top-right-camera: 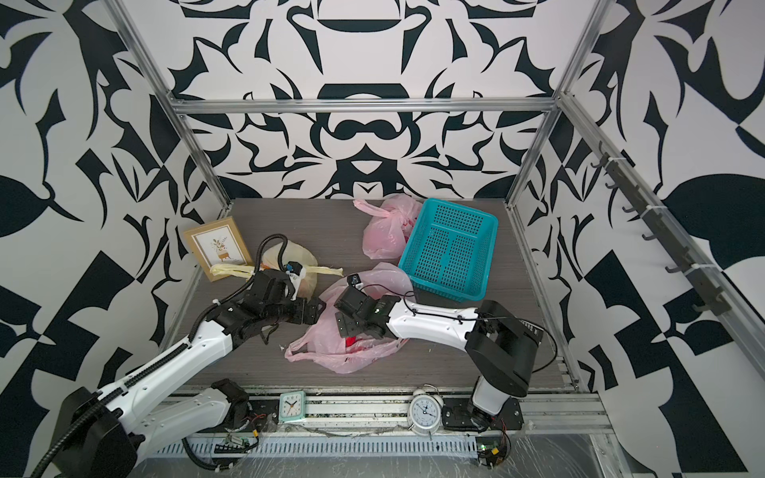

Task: Untie the knot of a plastic bag & take out the apple
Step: Pick up the apple from the plastic bag.

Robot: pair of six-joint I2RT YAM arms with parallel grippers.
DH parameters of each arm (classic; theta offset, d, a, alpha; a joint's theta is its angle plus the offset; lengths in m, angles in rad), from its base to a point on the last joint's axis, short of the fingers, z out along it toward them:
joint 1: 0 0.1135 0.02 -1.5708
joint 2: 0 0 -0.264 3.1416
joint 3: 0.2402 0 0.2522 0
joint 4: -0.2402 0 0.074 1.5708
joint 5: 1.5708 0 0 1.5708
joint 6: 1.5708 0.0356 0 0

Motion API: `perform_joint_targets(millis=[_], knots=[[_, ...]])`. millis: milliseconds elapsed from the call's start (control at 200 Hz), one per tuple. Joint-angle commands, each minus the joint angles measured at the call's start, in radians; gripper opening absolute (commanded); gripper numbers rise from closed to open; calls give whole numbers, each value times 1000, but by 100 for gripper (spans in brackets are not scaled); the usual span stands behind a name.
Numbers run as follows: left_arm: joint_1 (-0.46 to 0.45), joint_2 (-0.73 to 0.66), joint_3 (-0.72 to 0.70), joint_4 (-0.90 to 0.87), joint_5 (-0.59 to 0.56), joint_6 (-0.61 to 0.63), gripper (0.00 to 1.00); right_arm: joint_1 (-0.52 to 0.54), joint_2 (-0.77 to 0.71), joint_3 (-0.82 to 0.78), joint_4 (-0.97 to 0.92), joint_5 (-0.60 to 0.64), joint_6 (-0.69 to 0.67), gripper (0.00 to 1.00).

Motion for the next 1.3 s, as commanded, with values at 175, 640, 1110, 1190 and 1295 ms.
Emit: perform_joint_targets(millis=[175,640,1110,1190,1295], knots=[[-4,-35,37,-40,-4,16,97,-5,72,75,-24,43,35,84],[-4,-61,56,-74,-19,29,97,-17,-46,80,-23,-3,-60,50],[-4,-76,163,-180,-50,66,95,-158,-486,199,-44,-346,-309,50],[-3,-50,160,-184,-38,66,91,-215,-514,225,-99,-135,-358,50],[-4,-16,165,-198,6,61,86,-324,-493,235,-146,29,-379,49]])
